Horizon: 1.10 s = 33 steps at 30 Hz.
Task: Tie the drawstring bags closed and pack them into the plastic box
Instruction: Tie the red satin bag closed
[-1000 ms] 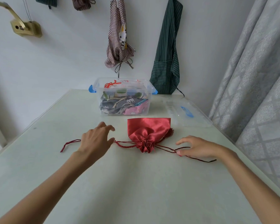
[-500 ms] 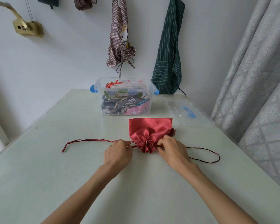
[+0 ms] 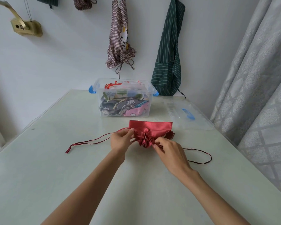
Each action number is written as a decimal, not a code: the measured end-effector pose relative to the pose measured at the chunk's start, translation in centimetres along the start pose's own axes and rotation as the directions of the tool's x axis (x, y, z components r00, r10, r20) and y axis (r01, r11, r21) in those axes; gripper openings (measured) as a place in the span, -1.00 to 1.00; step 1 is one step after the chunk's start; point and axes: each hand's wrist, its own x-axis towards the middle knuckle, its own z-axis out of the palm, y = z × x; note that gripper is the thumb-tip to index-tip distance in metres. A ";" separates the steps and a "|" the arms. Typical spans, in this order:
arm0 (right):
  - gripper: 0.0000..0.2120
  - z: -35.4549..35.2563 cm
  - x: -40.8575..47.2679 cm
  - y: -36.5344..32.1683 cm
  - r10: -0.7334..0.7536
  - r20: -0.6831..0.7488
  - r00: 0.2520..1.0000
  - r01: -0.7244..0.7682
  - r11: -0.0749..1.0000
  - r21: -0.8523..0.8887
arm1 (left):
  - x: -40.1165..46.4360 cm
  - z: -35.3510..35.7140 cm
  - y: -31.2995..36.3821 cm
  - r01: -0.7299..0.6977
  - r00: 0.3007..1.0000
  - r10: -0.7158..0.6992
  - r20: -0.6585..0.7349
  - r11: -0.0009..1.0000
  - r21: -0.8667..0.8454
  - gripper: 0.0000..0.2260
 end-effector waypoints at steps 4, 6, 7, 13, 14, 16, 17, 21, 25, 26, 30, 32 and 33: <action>-0.91 0.0 -0.1 0.2 -0.004 -0.021 1.000 0.005 0.998 0.068 | 0.0 -0.7 -0.5 0.135 0.990 -0.119 0.076 0.959 -0.249 -0.86; -0.90 0.2 -0.3 0.4 0.004 0.028 1.000 -0.005 0.999 0.050 | -0.1 -1.4 -0.9 0.201 0.978 -0.179 0.111 0.951 -0.234 -0.88; -0.90 0.2 -0.5 0.4 0.008 0.035 0.999 -0.009 0.999 0.044 | -0.2 -1.8 -0.9 0.215 0.972 -0.189 0.138 0.953 -0.215 -0.88; -0.93 0.0 -0.7 0.3 -0.019 -0.021 1.000 0.022 0.993 0.116 | -0.9 -2.3 0.7 0.085 0.970 -0.048 0.240 0.986 -0.146 -0.85; -0.93 0.2 -0.8 0.1 -0.039 -0.032 0.999 0.042 0.993 0.110 | -0.9 -2.1 0.9 0.038 0.978 -0.007 0.208 0.989 -0.144 -0.86; -0.94 0.2 -0.8 -0.4 -0.049 -0.075 0.996 0.055 0.994 0.091 | -1.2 -1.5 0.9 -0.073 0.986 0.089 0.138 0.991 -0.115 -0.85; -0.93 0.2 -0.8 -0.6 -0.038 -0.094 0.995 0.046 0.995 0.092 | -1.3 -1.2 0.7 -0.114 0.985 0.126 0.118 0.989 -0.097 -0.83; -0.56 -0.5 -0.7 -0.6 -0.034 -0.012 0.999 0.035 0.992 0.119 | -1.8 -1.6 0.1 -0.135 0.978 0.143 0.151 0.989 -0.062 -0.80; -0.87 0.2 -1.0 -0.3 -0.156 0.054 0.986 0.149 0.983 0.110 | -1.7 -2.3 -0.4 -0.078 0.972 0.095 0.214 0.993 -0.086 -0.82; -0.91 0.4 -1.0 -0.3 -0.170 0.063 0.983 0.162 0.980 0.117 | -1.7 -2.3 -0.4 -0.084 0.968 0.098 0.232 0.994 -0.070 -0.82; -0.93 0.4 -0.9 -0.4 -0.200 0.082 0.976 0.186 0.970 0.155 | -1.7 -1.8 0.1 -0.017 0.952 0.051 0.301 0.993 -0.114 -0.81; -0.92 0.0 -0.5 -0.4 -0.159 0.053 0.986 0.145 0.969 0.202 | -1.6 -1.9 0.7 0.078 0.939 -0.018 0.342 0.983 -0.165 -0.83; -0.90 -0.2 -0.3 -0.3 -0.120 0.031 0.992 0.110 0.967 0.229 | -1.5 -1.9 0.9 0.118 0.930 -0.049 0.364 0.979 -0.169 -0.84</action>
